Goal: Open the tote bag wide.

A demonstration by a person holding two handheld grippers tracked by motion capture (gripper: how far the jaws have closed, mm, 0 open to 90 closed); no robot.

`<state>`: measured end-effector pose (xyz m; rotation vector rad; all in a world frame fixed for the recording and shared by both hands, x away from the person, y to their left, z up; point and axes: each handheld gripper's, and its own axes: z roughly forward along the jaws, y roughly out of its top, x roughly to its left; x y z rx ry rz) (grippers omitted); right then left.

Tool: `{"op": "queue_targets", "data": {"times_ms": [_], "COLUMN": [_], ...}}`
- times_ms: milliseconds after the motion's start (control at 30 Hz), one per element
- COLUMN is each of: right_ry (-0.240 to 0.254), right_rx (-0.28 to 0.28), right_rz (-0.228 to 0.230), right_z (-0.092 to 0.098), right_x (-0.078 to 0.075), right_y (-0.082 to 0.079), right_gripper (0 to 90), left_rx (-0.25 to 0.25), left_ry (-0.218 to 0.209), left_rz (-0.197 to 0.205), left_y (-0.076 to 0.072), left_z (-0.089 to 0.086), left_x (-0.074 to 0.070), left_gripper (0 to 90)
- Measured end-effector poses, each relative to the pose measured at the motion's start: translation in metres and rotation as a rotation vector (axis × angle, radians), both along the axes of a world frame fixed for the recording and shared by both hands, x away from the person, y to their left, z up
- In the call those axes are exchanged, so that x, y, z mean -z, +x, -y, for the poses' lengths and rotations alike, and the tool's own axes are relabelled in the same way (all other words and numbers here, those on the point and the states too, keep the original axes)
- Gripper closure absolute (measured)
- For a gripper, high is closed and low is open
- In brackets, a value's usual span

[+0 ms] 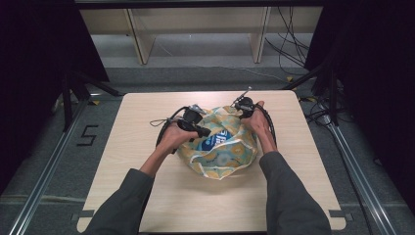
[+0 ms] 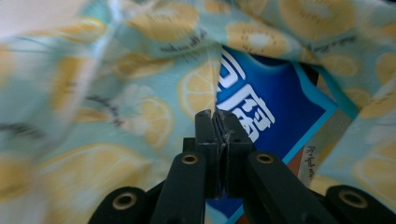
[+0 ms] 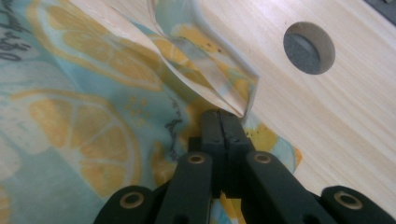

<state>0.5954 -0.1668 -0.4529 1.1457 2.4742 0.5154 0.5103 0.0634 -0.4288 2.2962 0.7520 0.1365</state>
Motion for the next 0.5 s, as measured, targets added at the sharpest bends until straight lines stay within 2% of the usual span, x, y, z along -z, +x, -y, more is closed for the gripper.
{"op": "queue_targets", "data": {"times_ms": [67,133,200,233,333,367,433,467,500], "right_ry": [0.017,0.029,0.06,0.081,0.155,0.175,0.201,0.218,0.251], "right_rx": [-0.011,-0.041,-0.062,-0.07,-0.117,-0.102,-0.127,-0.146,-0.193], "right_rz": [0.0,0.004,0.006,0.007,0.035,0.011,0.026,0.025,0.028], "right_z": [0.001,0.004,0.008,0.009,0.012,0.01,0.008,0.006,0.0], "right_x": [-0.009,-0.02,-0.032,-0.039,-0.059,-0.065,-0.076,-0.079,-0.082], "right_y": [-0.005,-0.009,-0.016,-0.02,-0.034,-0.041,-0.052,-0.056,-0.065], "right_gripper": [90.0,90.0,90.0,90.0,90.0,90.0,90.0,90.0,90.0], "left_rx": [-0.027,0.001,-0.002,0.006,-0.014,-0.014,-0.023,-0.044,-0.057], "left_ry": [-0.048,-0.028,-0.049,-0.034,-0.084,-0.089,-0.092,-0.101,-0.102], "left_rz": [-0.027,-0.038,-0.049,-0.043,-0.02,-0.022,-0.013,-0.007,-0.002], "left_y": [0.002,0.005,0.005,0.006,0.01,0.012,0.016,0.022,0.025], "left_z": [0.009,0.015,0.021,0.022,0.031,0.034,0.041,0.047,0.049], "left_x": [0.009,0.013,0.015,0.014,0.01,0.008,0.004,0.001,0.0], "left_gripper": [87.5,87.6,87.6,87.7,87.8,88.0,87.9,87.9,88.1]}}
